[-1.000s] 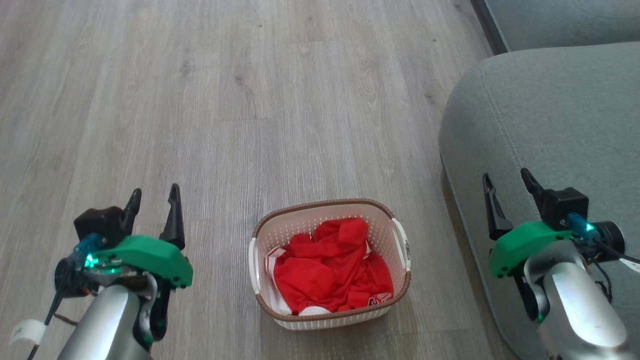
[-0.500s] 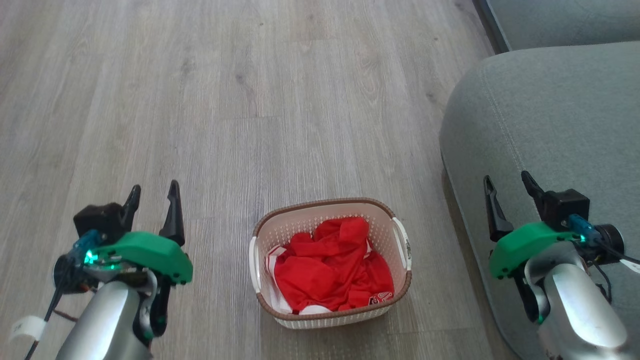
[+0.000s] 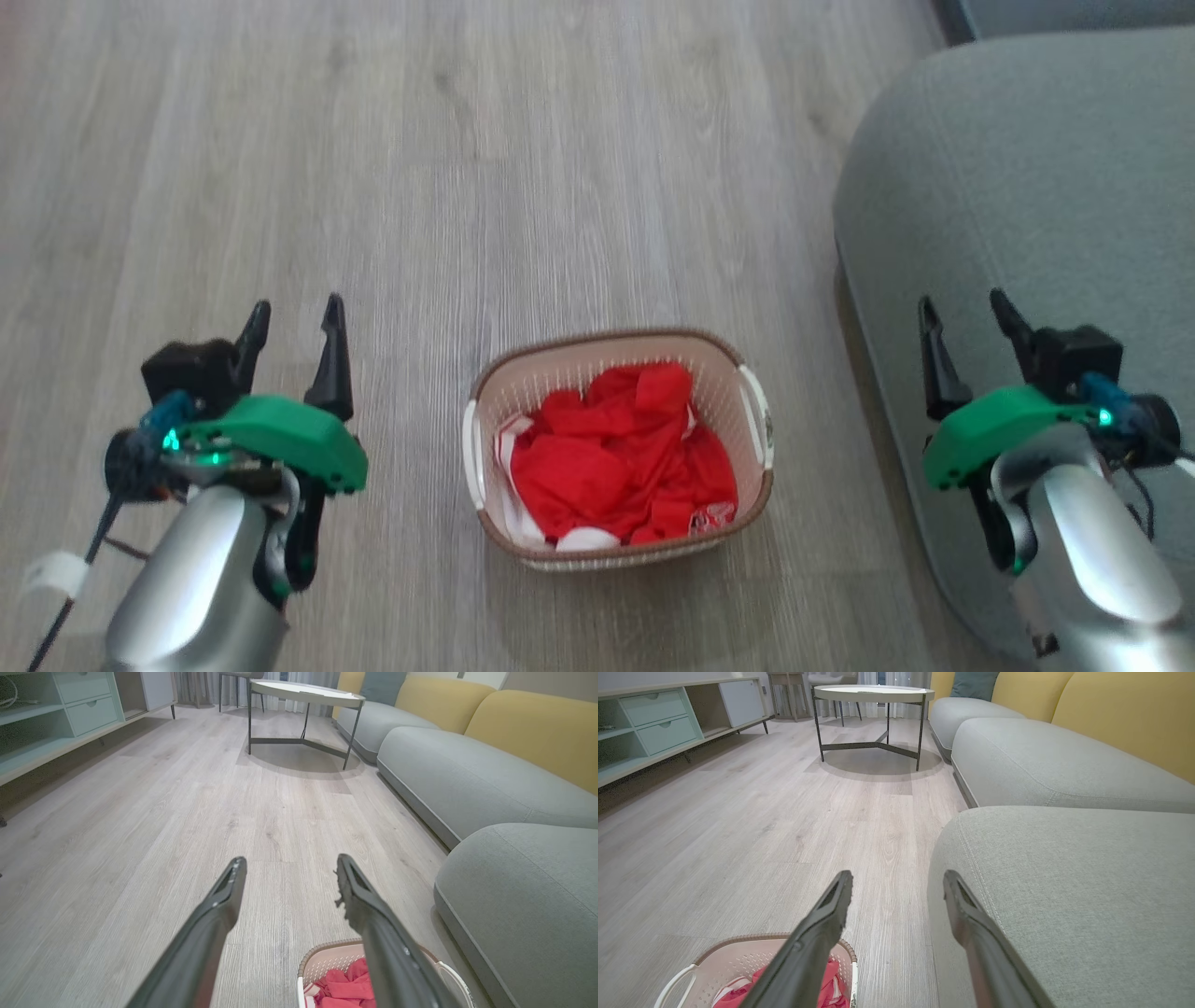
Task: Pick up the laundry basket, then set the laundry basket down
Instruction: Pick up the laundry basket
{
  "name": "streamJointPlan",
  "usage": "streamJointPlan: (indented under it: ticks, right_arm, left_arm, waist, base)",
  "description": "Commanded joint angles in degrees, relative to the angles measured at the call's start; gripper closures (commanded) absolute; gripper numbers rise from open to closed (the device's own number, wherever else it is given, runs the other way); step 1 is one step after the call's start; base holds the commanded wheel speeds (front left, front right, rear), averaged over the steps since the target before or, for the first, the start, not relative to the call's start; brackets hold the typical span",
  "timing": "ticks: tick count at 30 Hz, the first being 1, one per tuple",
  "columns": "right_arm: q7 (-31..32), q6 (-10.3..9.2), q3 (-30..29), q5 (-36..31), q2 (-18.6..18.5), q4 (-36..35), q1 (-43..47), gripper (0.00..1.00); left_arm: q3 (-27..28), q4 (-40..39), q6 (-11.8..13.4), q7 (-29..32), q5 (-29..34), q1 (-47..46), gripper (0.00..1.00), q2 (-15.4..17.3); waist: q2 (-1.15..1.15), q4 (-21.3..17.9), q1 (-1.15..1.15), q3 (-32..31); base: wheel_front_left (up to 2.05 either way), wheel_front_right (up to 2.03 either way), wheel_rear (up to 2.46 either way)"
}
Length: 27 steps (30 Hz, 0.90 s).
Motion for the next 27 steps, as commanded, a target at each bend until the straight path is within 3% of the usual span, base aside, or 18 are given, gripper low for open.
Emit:
streamJointPlan:
  ticks: [1, 27]
  right_arm:
    - [-0.7, -0.08, 0.7, -0.3, -0.5, -1.6, -2.5, 0.0]
    - [-0.8, -0.08, -2.5, -4.0, 2.9, 2.2, -14.5, 0.0]
  left_arm:
    - [1.8, -1.0, -0.2, -0.5, 0.4, -4.0, 0.0, 1.5]
    - [1.1, 13.5, -6.5, -3.0, 1.6, -21.2, 0.0, -2.3]
  waist:
    - [0.0, 0.2, 0.0, 2.3]
    - [0.0, 0.0, 0.0, 26.6]
  base:
    - [0.0, 0.0, 0.0]
    - [0.0, 0.0, 0.0]
